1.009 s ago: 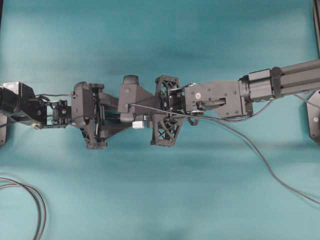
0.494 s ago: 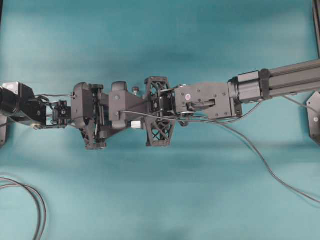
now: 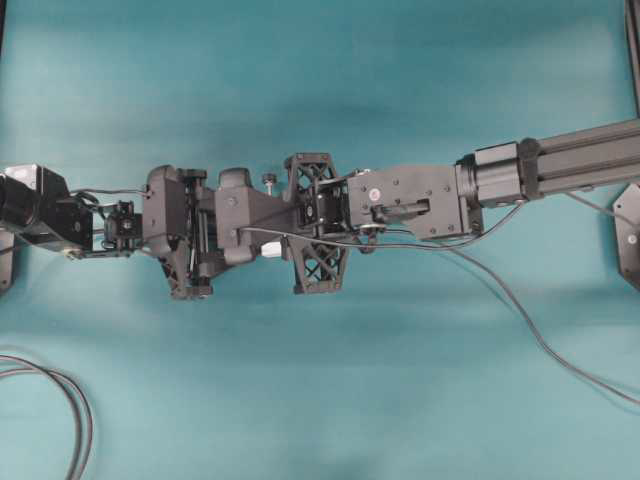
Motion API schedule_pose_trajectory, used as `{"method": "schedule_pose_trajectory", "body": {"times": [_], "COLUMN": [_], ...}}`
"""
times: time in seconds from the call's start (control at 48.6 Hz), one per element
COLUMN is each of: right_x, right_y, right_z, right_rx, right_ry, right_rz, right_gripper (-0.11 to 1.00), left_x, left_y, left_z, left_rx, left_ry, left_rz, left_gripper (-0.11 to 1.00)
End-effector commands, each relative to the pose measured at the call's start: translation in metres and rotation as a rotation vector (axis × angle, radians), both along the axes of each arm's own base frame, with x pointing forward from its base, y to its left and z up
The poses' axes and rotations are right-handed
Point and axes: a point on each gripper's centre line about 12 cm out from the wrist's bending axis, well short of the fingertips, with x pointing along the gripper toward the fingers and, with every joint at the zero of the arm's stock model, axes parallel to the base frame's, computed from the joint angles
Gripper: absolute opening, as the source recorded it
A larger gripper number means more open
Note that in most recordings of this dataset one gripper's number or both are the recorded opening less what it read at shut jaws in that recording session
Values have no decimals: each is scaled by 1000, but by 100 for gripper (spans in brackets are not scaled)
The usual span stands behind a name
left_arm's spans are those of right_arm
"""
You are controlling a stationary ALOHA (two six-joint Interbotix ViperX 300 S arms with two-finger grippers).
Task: Insert the USB cable into the female connector supported by the left arm.
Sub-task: 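Push the USB plug into the female connector with the right gripper, then lower the connected clamp to the table and open both grippers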
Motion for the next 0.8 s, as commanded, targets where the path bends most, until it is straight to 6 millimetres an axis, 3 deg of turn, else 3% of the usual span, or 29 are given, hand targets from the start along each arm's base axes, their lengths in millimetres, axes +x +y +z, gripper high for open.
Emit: {"method": "schedule_pose_trajectory", "body": {"times": [0.0, 0.412, 0.453, 0.556, 0.638, 0.782], "right_x": [12, 9, 9, 9, 8, -1], "right_y": [3, 4, 4, 4, 4, 4], "right_z": [23, 20, 20, 22, 23, 38], "right_rx": [2, 29, 28, 29, 31, 39], "right_ry": [-66, -48, -47, -51, -48, -46], "right_rz": [2, -40, -40, -42, -45, -65], "right_gripper": [21, 21, 24, 47, 59, 59], "left_x": [8, -1, -1, -3, -3, -8], "left_y": [-5, -5, -5, -5, -5, -7], "left_z": [16, 31, 32, 33, 33, 34], "left_rx": [8, 7, 7, 5, 4, 1], "left_ry": [-61, -92, -93, -93, -94, -51], "left_rz": [-20, -19, -19, -18, -19, -25], "left_gripper": [65, 65, 65, 65, 65, 65]}}
